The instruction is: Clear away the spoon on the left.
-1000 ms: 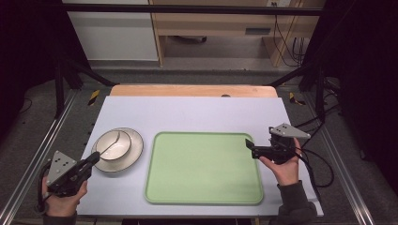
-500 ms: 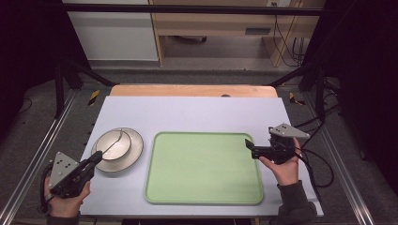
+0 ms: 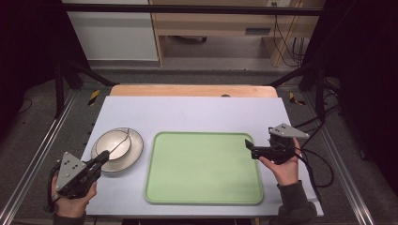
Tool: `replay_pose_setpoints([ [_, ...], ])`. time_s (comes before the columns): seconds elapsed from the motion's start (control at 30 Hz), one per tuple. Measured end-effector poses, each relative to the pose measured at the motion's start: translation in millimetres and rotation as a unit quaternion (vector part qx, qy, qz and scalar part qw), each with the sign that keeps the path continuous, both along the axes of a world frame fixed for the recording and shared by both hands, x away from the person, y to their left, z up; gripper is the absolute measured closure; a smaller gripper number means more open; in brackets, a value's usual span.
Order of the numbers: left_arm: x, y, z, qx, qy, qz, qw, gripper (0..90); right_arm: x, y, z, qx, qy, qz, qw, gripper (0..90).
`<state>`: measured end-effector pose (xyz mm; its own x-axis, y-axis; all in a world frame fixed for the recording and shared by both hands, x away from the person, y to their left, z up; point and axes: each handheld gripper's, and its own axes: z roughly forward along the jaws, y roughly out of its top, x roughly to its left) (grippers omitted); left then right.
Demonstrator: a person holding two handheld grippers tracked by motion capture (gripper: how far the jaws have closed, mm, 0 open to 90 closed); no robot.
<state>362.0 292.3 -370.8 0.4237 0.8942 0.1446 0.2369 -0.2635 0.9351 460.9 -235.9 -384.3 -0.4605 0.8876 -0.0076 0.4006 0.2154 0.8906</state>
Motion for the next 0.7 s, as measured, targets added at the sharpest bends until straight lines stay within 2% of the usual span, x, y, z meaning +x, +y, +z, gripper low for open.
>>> replay_pose_setpoints([
  [0.7, 1.9, -28.9, 0.3, 0.021, -0.006, -0.036, 0.9991, 89.0, -0.2, 0.6, 0.6, -0.003, -0.002, -0.002, 1.0, 2.8],
])
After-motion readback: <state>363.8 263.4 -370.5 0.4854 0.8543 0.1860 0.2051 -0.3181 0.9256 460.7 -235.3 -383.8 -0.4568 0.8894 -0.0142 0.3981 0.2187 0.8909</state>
